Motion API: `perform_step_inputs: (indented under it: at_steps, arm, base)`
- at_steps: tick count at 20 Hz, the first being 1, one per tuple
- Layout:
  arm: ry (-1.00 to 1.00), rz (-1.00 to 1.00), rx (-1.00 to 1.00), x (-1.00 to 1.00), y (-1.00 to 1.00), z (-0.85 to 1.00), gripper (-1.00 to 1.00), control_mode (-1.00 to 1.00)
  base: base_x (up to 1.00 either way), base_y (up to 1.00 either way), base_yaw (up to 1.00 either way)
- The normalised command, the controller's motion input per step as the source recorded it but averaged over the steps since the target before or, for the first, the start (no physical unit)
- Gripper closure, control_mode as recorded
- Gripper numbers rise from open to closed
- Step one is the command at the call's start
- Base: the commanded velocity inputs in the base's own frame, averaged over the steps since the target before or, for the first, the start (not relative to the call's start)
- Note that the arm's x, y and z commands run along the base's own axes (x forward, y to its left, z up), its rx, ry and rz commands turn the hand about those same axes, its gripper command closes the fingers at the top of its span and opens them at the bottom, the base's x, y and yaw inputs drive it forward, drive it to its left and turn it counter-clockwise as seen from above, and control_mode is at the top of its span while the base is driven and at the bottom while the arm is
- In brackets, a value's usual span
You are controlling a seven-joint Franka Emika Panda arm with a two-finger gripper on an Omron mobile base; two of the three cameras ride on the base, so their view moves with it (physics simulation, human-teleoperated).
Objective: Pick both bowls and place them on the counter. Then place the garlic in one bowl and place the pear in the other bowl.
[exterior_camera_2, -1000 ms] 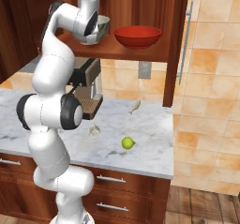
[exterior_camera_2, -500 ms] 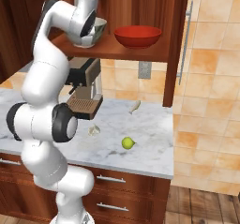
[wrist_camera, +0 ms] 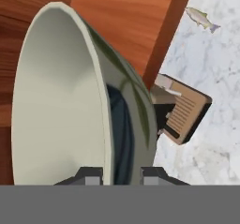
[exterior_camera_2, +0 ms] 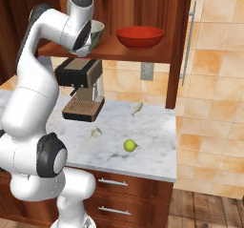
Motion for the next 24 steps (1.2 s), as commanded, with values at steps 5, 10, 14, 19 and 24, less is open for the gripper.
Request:
perform_step_inputs:
  at_steps: [5,10,14,19,24]
  arm:
    - [-0.08,0.00,0.00,-0.87,-0.10,-0.07,1.00,-1.00]
    - [-0.05,0.00,0.00,-0.85,-0.13,-0.06,1.00,-1.00]
    - [-0.05,0.00,0.00,-0.89,-0.16,-0.07,1.00,-1.00]
    - [0.00,0.00,0.00,-0.74,-0.09,-0.24,1.00,-1.00]
    - [0.00,0.00,0.01,-0.71,-0.06,-0.27,1.00,-1.00]
  base:
    - [0.00,0.00,0.00]
    - [0.00,0.00,0.00]
    - [0.00,0.00,0.00]
    - [0.00,0.00,0.00]
    - [0.00,0.00,0.00]
